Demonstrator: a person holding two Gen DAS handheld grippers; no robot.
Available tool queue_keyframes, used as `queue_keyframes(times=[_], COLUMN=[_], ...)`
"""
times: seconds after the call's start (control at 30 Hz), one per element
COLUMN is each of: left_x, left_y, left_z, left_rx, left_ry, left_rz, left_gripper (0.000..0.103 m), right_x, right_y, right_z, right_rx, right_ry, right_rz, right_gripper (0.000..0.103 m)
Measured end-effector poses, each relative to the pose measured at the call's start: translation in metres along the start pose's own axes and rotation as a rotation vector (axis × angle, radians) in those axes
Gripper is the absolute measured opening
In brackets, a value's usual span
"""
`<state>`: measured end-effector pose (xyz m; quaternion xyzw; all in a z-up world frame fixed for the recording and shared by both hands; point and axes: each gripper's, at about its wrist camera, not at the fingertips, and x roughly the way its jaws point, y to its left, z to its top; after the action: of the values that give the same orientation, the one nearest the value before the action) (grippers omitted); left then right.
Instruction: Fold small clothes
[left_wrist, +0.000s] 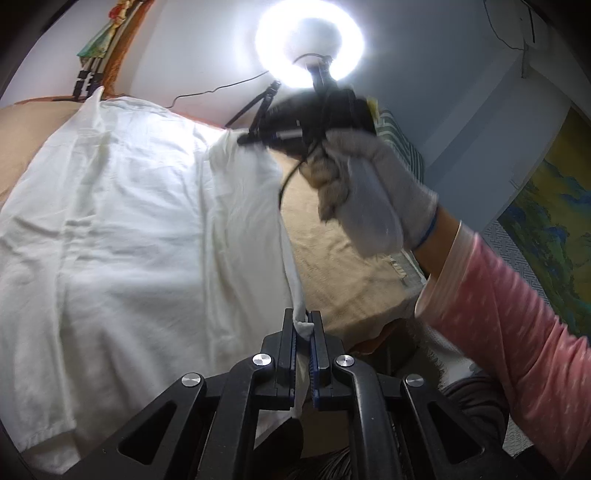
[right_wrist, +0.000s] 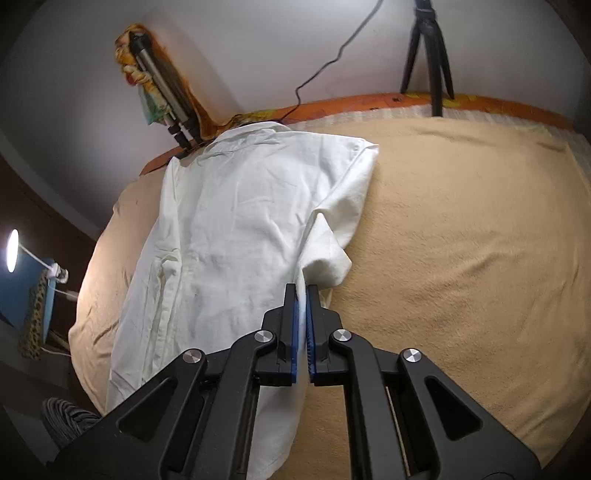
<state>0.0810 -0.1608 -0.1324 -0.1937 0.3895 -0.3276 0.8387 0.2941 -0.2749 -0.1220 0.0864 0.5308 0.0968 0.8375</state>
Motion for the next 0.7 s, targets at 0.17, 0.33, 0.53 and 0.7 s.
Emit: queue_keyframes(times=[0.17, 0.33, 0.53, 0.7], left_x=[-0.015, -0.029, -0.035, -0.035], left_y=[0.017, 0.039, 0.062, 0.065], left_z=[-0.011, -0.024, -0.033, -0.035], left_rx=[-0.055, -0.111, -0.154, -0.163], left_ry=[-0.007, -0.016, -0.007, 0.006], left_rz=[0.005, 0.039, 0.072, 0.071], left_gripper=[0.002, 0.002, 0.002, 0.002], right_x=[0.011, 0.043, 0.086, 0.089], right_y=[0.061, 0.107, 0.122, 0.108], right_z=[0.01, 0.007, -0.003, -0.002], right_rx=[-0.143, -0.227, -0.239, -0.169], right_ry=[0.019, 0.056, 0.119, 0.134], right_rz=[-0.028, -0.008, 0.011, 0.117], right_gripper=[0.005, 0.005, 0.005, 0.013])
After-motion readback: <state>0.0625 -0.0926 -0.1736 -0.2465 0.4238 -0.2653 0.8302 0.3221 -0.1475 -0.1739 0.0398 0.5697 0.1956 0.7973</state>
